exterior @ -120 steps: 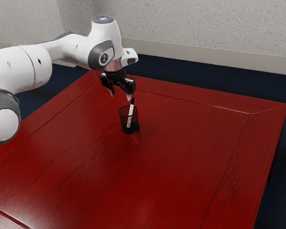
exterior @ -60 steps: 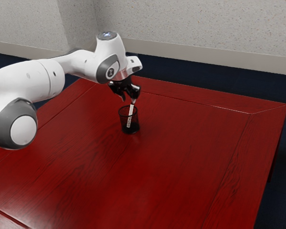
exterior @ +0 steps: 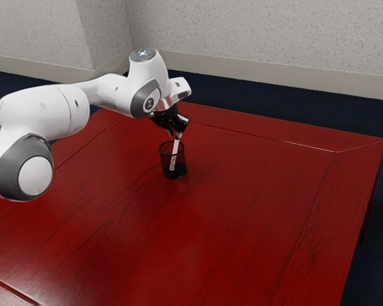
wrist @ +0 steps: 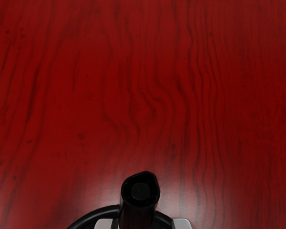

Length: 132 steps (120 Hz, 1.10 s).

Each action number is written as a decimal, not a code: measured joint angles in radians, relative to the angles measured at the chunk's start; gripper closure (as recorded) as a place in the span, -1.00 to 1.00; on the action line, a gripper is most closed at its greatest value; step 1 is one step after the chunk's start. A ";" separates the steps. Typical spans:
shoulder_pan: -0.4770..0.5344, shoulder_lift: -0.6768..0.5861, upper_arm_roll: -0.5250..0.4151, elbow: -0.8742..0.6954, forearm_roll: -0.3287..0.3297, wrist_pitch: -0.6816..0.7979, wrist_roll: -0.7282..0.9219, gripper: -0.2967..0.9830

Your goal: Take the marker out of the pen holder and place it to the left of the pen holder.

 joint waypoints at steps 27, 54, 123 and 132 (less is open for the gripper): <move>0.000 0.017 0.000 -0.001 0.020 0.051 -0.002 0.49; 0.000 0.025 0.001 -0.001 0.037 0.091 -0.004 0.52; 0.000 -0.167 0.020 -0.079 0.079 0.042 -0.025 0.65; 0.000 -0.208 0.039 -0.107 0.081 0.024 -0.028 0.66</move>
